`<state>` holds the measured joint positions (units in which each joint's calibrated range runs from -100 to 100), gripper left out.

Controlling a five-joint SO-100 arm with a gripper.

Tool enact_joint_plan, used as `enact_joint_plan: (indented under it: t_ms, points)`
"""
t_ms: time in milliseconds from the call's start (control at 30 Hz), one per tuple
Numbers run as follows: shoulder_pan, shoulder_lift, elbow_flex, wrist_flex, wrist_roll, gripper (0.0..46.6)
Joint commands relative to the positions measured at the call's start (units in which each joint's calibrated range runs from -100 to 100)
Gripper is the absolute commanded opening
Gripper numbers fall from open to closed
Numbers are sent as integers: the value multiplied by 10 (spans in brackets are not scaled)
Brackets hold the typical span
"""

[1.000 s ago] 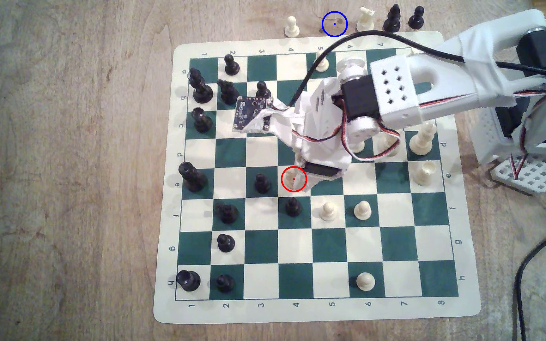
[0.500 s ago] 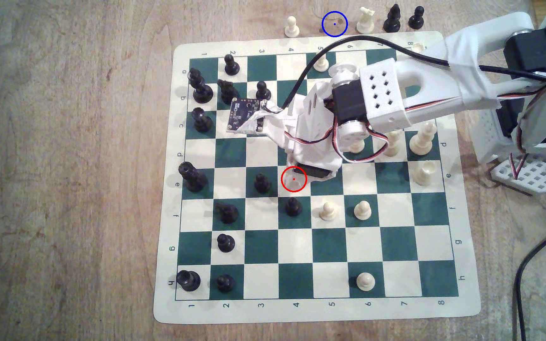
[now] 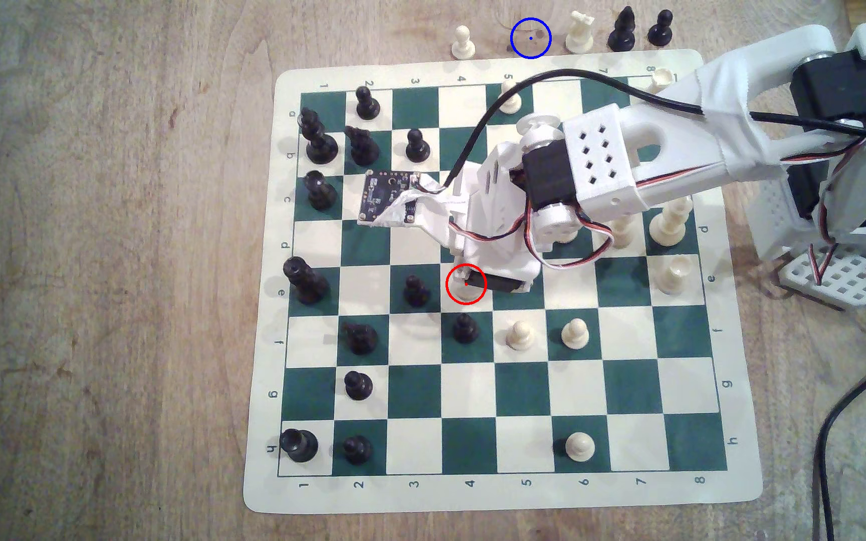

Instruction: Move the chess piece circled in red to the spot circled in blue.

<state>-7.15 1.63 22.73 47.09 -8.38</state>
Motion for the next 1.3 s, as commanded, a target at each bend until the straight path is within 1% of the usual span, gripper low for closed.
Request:
enact_joint_plan:
  t_ms: [0, 200, 367, 467, 533, 567, 667, 767, 833, 967, 1000, 1100, 1133, 1267]
  points:
    - [-3, -21, -58, -2, -4, 3]
    - [3, -52, -89, 30, -5, 3]
    - [19, -108, -166, 115, -4, 3]
    - [46, -146, -177, 150, -2, 3]
    - [61, -150, -191, 182, -6, 3]
    - [77, -161, -189, 199, -8, 3]
    - [98, -195, -168, 213, -8, 3]
    - [123, -253, -122, 216, -5, 3]
    - [145, -302, -75, 215, -2, 3]
    - [183, -347, -24, 213, 5, 3]
    - [203, -358, -11, 212, 8, 3]
    - [229, -363, 13, 197, 15, 3]
    - [243, -351, 19, 192, 16, 3]
    - [270, -319, 19, 173, 17, 3]
